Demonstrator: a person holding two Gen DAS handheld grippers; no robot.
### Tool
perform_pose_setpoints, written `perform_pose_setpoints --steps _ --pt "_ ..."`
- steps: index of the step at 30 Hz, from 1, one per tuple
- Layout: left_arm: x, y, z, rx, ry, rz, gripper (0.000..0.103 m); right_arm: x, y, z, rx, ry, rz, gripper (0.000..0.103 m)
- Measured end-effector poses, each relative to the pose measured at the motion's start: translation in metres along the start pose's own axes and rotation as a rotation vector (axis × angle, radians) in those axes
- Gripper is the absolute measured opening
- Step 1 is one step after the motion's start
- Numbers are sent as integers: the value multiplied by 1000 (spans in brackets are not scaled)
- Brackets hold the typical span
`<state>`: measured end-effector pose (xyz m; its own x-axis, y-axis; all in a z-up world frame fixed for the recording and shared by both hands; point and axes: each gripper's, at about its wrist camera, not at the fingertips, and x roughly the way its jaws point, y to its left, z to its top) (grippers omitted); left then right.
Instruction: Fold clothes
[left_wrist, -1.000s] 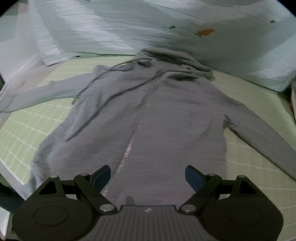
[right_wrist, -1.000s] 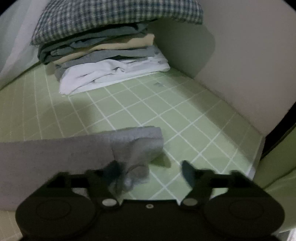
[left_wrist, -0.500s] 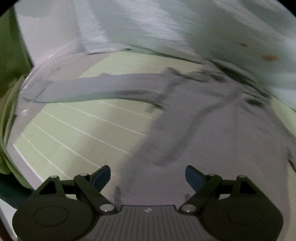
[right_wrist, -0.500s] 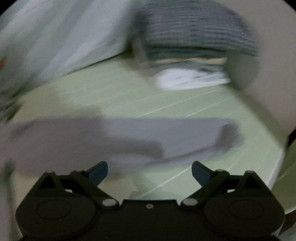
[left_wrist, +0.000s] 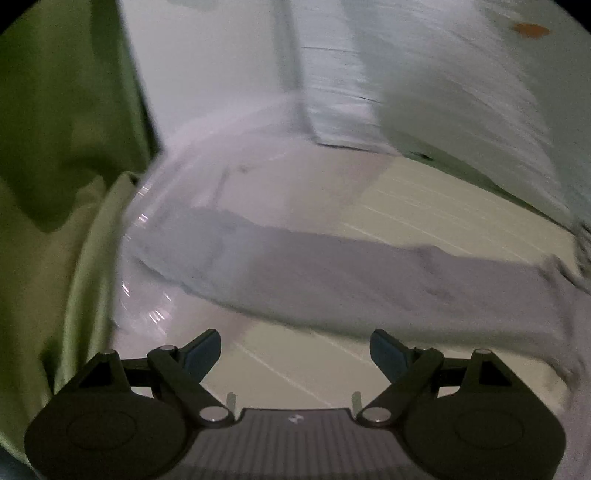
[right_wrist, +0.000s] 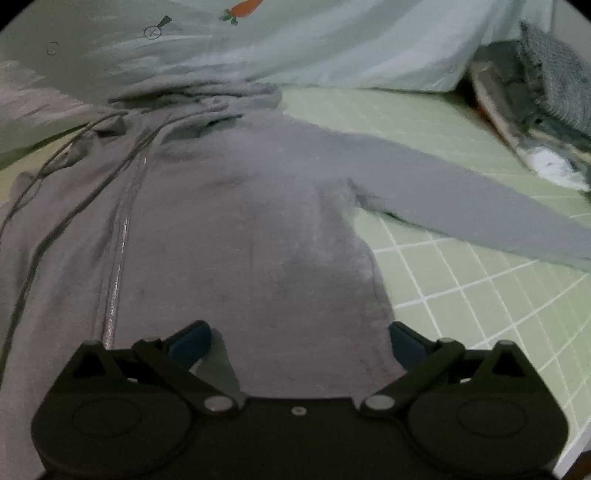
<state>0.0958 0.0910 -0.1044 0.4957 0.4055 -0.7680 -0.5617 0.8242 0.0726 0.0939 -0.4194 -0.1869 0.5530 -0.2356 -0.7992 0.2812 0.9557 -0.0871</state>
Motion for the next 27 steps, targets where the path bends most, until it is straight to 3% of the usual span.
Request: perform_pose_setpoints --steps 4,8,13,17,20,24,27 --pt "35 31 23 -28 9 85 88 9 -8 9 84 44 -11 103" --pt "63 59 41 -119 18 134 88 12 -9 12 126 77 -24 103" --pt "92 68 52 -67 52 209 88 14 0 14 140 81 -73 103" --pt "104 70 52 -32 87 227 84 16 4 17 165 84 -97 103" --pt "106 66 50 5 89 227 72 16 4 19 163 84 -103 103" --pt "102 62 49 -43 79 183 28 16 4 18 167 80 -101 103" --pt "101 55 51 -27 74 206 21 16 3 18 162 78 -99 103"
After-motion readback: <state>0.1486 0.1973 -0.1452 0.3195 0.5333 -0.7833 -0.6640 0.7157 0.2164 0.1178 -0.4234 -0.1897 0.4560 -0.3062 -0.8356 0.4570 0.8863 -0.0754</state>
